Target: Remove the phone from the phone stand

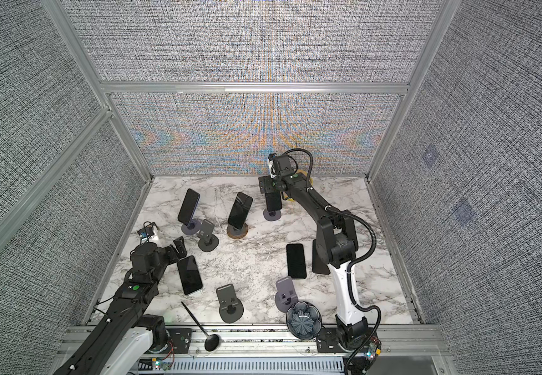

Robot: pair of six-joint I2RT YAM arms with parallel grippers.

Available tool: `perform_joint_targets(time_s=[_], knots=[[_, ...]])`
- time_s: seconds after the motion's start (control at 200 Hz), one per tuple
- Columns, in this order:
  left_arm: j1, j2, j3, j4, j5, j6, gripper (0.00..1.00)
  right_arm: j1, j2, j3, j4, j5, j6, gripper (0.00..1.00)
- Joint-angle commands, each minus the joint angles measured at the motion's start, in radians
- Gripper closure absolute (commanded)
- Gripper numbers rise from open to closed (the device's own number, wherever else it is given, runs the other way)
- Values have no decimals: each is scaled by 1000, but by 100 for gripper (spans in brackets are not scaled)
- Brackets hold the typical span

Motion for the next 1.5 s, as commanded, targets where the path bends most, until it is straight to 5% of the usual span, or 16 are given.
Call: perform_joint_targets(time_s=[0.0,0.47,1.031,1.491], knots=[[1,-1,-9,81,9,24,1,5,17,36,-36,17,-8,9],[1,33,-54,163,25,-8,1,16,58,85,-64,53,-9,23],[1,43,-124,244,-44,-76,1,15,-71,39,-76,51,5,28],[0,96,-101,239,-38,-82,0,-7,-352,-272,-108,27,39,29]])
